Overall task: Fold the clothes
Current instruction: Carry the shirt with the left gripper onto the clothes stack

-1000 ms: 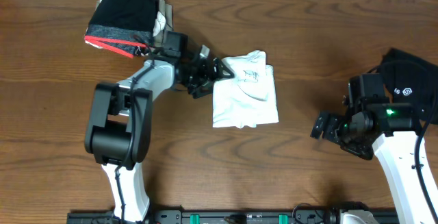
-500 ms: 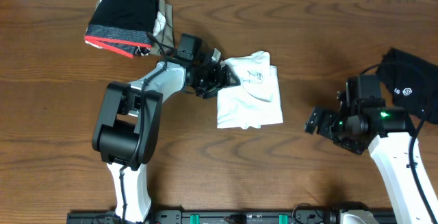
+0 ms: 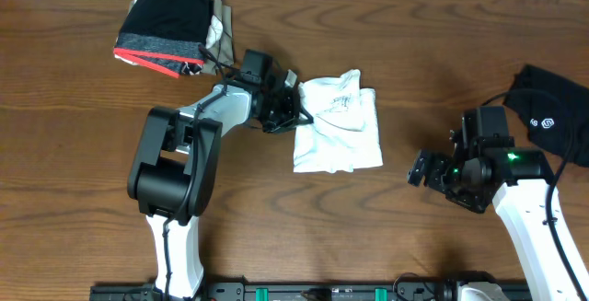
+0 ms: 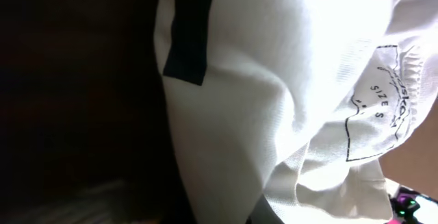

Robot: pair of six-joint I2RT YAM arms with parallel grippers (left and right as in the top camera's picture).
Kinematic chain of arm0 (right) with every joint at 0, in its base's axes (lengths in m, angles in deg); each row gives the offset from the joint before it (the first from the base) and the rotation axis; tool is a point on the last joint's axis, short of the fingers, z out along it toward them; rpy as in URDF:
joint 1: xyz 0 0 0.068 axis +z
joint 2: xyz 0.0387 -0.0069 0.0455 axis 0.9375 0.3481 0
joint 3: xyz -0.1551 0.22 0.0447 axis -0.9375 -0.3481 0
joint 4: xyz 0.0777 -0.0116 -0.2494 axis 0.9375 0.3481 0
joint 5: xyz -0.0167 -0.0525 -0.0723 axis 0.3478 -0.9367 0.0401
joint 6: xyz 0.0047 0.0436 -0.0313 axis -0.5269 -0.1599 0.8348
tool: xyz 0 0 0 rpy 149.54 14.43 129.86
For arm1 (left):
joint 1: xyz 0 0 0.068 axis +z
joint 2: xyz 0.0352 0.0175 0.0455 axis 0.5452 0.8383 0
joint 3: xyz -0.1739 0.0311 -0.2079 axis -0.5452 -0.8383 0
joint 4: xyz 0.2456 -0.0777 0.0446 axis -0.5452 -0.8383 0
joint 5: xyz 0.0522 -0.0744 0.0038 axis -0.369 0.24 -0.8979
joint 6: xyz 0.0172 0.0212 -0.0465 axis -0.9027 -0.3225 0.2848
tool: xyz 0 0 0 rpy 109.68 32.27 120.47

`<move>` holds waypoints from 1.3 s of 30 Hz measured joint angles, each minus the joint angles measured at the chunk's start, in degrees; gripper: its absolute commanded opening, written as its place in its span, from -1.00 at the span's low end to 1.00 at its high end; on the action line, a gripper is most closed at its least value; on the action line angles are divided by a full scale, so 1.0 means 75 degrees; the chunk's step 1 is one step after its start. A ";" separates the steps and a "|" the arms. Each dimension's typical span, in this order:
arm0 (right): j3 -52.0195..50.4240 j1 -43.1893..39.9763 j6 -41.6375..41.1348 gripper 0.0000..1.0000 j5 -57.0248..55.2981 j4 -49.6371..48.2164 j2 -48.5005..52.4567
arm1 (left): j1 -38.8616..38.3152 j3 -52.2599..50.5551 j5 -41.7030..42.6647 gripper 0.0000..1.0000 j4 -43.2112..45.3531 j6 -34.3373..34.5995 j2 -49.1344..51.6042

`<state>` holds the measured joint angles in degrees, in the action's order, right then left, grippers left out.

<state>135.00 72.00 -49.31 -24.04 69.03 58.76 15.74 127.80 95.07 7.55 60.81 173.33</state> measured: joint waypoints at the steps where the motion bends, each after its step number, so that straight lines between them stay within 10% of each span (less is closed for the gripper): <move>1: 0.0000 0.0000 0.0000 0.99 0.0000 0.0000 0.0000 | -0.0020 0.0000 -0.0047 -0.88 0.0079 -0.0032 0.0000; 24: 0.0000 0.0000 0.0003 0.99 0.0017 0.0119 0.0000 | 0.0490 0.2597 -0.2119 -0.88 0.1469 -0.0871 -0.0312; 39: -0.0003 0.0000 0.0003 0.99 0.0020 0.0341 0.0000 | 0.2337 0.2702 -0.3722 -0.88 0.3529 0.0210 -0.0312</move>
<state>134.98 72.00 -49.29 -23.89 71.58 58.76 33.27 148.06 67.16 34.02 62.38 170.99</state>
